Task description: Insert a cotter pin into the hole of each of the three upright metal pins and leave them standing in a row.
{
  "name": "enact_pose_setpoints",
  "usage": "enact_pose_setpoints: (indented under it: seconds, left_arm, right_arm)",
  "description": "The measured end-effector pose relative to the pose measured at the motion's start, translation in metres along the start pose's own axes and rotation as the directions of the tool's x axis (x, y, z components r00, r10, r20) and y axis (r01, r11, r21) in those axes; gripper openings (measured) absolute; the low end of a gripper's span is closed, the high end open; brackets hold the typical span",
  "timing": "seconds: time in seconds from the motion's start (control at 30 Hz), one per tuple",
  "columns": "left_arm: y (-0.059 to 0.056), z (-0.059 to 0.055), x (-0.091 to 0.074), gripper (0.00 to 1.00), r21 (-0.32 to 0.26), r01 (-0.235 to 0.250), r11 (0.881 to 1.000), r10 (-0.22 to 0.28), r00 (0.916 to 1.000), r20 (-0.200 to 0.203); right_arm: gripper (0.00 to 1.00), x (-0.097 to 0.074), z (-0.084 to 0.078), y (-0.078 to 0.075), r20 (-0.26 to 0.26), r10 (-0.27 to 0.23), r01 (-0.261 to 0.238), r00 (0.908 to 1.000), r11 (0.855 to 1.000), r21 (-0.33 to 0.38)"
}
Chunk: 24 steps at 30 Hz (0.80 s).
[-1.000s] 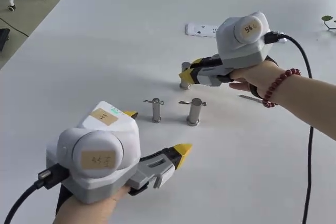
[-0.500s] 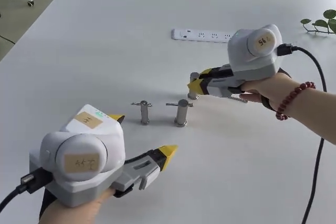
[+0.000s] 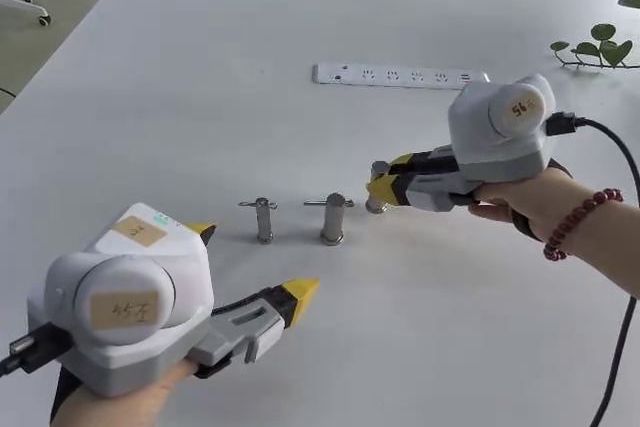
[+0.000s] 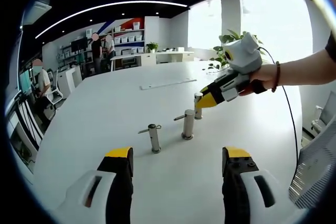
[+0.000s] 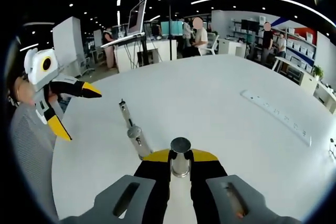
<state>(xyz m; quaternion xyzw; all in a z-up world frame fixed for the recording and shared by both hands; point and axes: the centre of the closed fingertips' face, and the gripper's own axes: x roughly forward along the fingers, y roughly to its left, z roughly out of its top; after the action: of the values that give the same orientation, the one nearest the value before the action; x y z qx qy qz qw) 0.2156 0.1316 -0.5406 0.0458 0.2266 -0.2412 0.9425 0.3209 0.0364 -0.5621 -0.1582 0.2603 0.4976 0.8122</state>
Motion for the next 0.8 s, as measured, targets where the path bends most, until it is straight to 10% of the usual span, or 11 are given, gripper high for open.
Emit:
enact_pose_setpoints:
  seconds: [0.8]
  left_arm:
    - [0.003,0.001,-0.008,0.66,0.004,-0.016,1.0,0.016,0.9998,0.007]
  right_arm:
    - [0.08,-0.013,-0.018,0.055,0.02,0.032,-0.032,0.9993,0.999,0.01]
